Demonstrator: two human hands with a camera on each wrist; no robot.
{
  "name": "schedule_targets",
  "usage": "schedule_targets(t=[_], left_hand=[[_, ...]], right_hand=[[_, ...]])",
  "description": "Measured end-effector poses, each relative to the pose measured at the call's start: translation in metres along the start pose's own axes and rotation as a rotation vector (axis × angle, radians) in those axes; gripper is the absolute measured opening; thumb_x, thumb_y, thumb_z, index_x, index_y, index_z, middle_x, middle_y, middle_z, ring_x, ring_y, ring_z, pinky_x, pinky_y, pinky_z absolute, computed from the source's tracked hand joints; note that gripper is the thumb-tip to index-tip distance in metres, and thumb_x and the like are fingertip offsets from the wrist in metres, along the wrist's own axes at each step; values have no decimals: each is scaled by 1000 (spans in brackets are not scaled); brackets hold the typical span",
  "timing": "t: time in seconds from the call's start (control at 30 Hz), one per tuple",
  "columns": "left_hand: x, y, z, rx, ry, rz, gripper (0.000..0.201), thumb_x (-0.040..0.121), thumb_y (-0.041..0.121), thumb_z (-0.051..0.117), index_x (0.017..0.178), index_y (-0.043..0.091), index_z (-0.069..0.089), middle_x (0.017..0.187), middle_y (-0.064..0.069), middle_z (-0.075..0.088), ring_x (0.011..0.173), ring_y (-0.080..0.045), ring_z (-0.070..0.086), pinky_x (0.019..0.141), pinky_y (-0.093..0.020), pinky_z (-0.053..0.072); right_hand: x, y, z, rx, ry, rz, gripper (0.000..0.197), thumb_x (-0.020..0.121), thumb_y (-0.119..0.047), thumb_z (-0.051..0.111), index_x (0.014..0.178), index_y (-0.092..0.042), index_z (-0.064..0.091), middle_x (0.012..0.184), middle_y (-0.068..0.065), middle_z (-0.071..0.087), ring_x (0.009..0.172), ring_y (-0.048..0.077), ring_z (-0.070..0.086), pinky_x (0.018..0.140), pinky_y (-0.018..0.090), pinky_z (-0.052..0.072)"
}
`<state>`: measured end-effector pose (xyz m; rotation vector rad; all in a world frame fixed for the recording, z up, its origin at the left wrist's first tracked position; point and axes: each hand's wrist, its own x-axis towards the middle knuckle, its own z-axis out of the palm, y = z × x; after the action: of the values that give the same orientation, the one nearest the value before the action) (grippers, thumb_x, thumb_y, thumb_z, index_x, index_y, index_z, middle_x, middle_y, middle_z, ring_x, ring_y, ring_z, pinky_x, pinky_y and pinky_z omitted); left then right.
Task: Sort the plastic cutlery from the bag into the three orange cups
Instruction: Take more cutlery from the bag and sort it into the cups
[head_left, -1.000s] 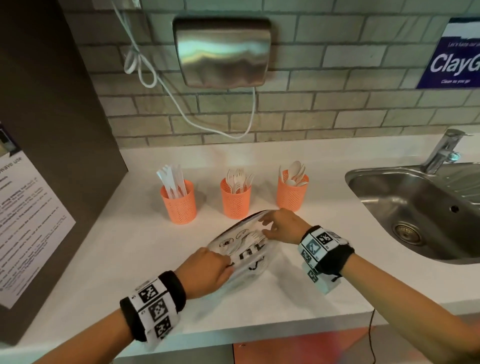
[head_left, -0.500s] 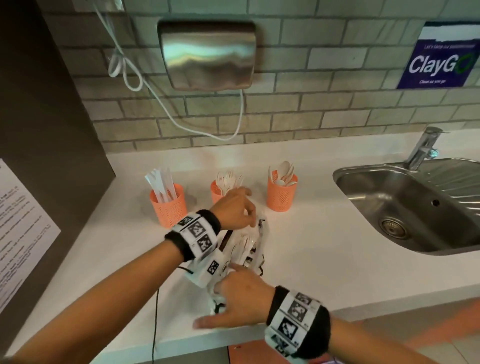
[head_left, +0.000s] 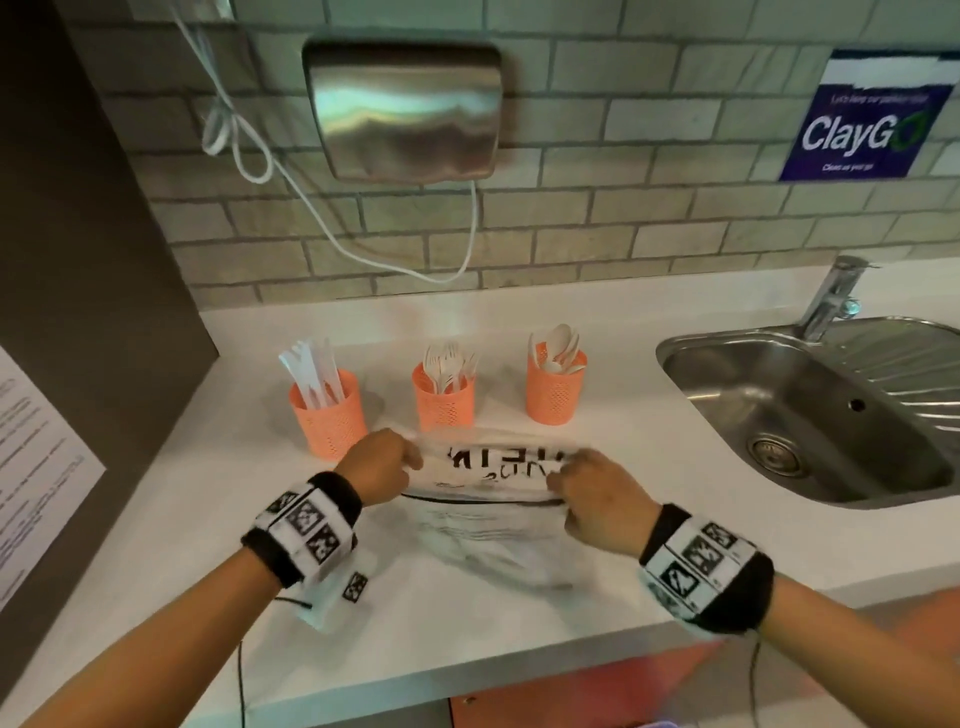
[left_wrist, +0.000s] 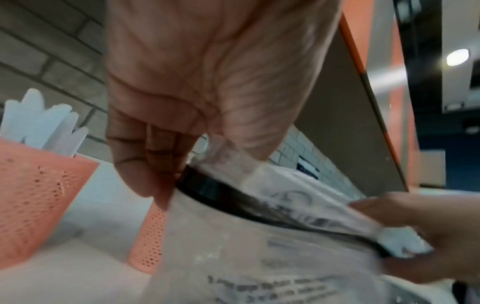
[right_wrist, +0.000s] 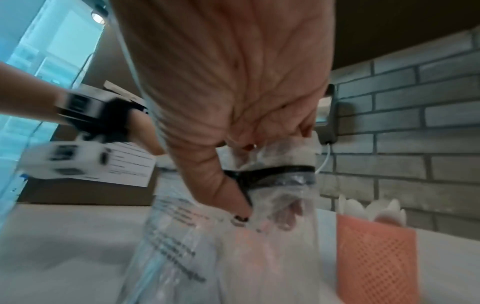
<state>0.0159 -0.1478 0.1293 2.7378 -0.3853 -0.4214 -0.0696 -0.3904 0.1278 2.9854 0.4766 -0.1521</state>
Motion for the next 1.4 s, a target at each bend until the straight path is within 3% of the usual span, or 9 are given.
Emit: schedule_targets(t=[0.3,0.57,0.67,0.73,0.83,0.93,1.07,1.2,1.4], left_hand=[[-47,-9,32,-115,111,-208,51,87,7,47,137,17,46,132,-12,46,125,-25,45,99,-26,34],[-67,-11,45,-107,151,-234,54,85,11,47,138,21,43,121,-8,50,113,-25,53,90,-25,39],[-76,-6,50,-89,150,-229,53,87,15,48,139,22,40,116,-7,44,111,-26,52,89,-25,40],[-74,-5,45,-72,237,-226,50,87,16,50,136,22,45,133,-9,35,121,-27,45,98,-27,38],[-64,-4,39,-112,289,-162,47,86,9,50,131,21,52,147,-9,26,127,-27,43,103,-28,35],[-59,-2,38,-187,279,-143,56,83,-3,45,134,20,49,134,-7,40,113,-27,53,92,-28,41],[-58,0,37,-239,296,-169,61,83,-1,44,140,19,36,106,-3,37,102,-30,54,85,-28,41],[-56,2,41,-263,239,-168,67,82,-1,45,143,21,28,116,-8,39,103,-31,53,88,-29,43],[-54,-6,46,-285,167,-140,65,81,4,48,141,25,34,116,-7,43,108,-27,49,90,-30,43]], right_hand=[[28,-24,4,-184,-59,-77,37,82,-8,46,112,-15,67,135,23,46,136,29,30,119,36,0],[21,-45,3,-95,-105,-105,29,71,-25,59,93,-14,75,138,39,34,139,44,21,110,39,-26],[18,-44,8,-27,-176,-86,59,73,-36,31,109,-6,67,151,32,11,144,37,1,115,42,-19],[18,-49,0,57,-221,-102,68,70,-39,20,103,-1,67,145,31,30,137,36,25,120,44,1],[29,-58,-7,325,-192,-80,54,84,-37,23,72,2,59,89,22,60,82,32,55,80,34,44],[48,-54,-1,441,-73,13,35,95,-24,33,70,-5,50,84,19,60,80,30,57,69,33,40],[63,-44,1,308,-47,83,57,90,-26,51,139,-6,31,137,16,47,126,30,43,102,35,36],[65,-49,0,197,-91,59,97,80,-39,67,146,-4,6,153,15,22,140,28,24,114,35,22],[85,-68,5,263,-310,59,83,82,-27,67,144,-5,16,143,19,38,128,34,41,104,41,38]])
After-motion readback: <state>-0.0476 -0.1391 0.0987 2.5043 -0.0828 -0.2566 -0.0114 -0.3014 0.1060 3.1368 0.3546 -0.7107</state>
